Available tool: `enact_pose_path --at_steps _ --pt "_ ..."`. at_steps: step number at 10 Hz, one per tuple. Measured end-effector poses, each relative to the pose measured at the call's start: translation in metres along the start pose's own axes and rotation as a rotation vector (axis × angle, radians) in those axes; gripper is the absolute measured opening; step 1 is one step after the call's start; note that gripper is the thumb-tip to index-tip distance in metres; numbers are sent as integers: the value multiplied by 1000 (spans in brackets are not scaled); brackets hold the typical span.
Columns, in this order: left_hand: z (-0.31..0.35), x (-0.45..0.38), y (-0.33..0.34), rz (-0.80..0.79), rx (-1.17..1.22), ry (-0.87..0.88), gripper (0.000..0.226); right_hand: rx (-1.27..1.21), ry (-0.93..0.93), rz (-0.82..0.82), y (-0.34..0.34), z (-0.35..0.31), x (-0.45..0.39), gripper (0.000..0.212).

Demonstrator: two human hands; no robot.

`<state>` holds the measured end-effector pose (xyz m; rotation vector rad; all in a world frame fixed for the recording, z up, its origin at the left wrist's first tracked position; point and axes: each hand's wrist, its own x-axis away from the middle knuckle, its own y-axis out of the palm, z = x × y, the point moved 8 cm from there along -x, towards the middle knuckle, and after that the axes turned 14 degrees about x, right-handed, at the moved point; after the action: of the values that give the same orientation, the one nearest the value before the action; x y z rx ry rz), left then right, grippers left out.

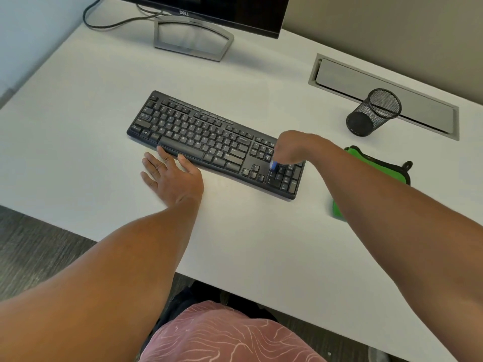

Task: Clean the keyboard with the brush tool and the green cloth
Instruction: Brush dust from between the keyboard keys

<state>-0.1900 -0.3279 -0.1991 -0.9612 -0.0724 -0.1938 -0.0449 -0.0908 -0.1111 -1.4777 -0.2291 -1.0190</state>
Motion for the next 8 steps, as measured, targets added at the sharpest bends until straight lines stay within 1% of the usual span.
enact_pose_path --at_steps 1,2,3,5,6,7,8 --pt "1 1 0 -6 6 1 64 0 -13 -17 -8 -2 3 28" --pt "0 0 0 -5 5 1 64 15 25 38 -12 0 3 30" --pt "1 1 1 -10 5 0 64 5 17 21 -6 -3 5 19" --pt "1 1 0 -13 1 1 64 -56 -65 -104 11 -19 10 23" --pt "1 1 0 -9 -3 0 64 -48 -95 -145 9 -16 9 22" --pt "1 0 0 -12 -3 2 64 20 -55 -51 -9 5 6 22" --pt "0 0 0 -14 -2 1 64 57 29 94 -20 30 -1 29"
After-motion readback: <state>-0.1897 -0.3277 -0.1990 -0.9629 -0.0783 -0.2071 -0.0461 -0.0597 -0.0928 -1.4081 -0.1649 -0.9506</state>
